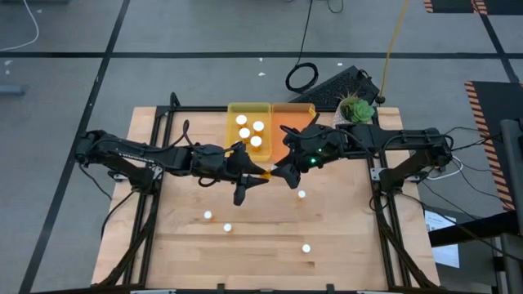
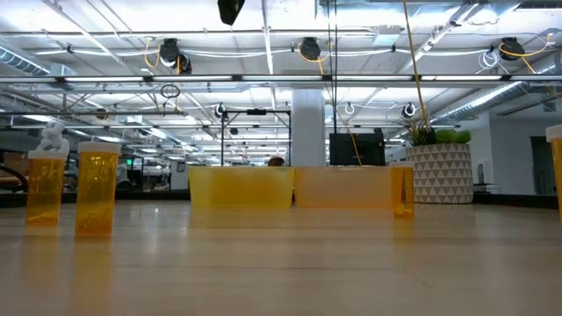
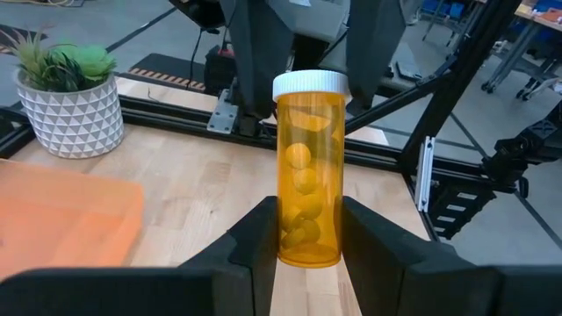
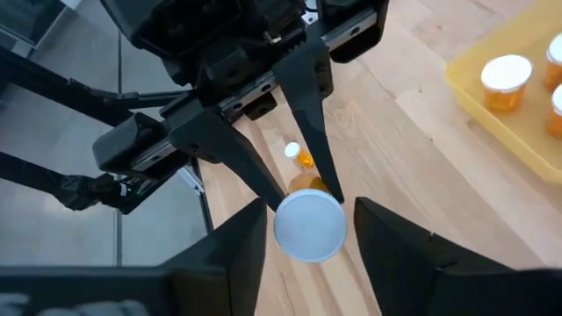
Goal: Pick and place medicine bottles into bin by pill shape (circle, oval)
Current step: Put the small orange tablet bottle into the orange bin
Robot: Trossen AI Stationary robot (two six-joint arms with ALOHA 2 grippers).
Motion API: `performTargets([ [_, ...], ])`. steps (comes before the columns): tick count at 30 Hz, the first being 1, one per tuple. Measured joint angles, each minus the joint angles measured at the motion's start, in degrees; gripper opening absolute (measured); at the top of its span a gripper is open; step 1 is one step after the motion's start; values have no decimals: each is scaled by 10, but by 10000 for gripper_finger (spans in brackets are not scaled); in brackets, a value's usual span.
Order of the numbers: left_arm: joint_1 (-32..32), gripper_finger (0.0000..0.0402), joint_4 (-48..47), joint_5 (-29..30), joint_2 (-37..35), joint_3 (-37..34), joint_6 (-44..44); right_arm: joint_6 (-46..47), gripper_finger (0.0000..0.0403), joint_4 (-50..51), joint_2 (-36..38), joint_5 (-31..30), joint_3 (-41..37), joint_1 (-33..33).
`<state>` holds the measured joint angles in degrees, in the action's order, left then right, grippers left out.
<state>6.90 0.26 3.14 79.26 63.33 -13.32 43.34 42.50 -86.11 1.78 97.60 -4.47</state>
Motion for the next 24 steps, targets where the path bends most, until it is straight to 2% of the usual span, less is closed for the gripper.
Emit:
performTargets([
  [7,0,118,0,0,0,0,8,16,147,2,0,0,0,0],
  [17,0,118,0,0,0,0,7,27,175,2,0,0,0,0],
  [24,0,118,0,0,0,0,-9,26,159,2,-1,0,0,0],
])
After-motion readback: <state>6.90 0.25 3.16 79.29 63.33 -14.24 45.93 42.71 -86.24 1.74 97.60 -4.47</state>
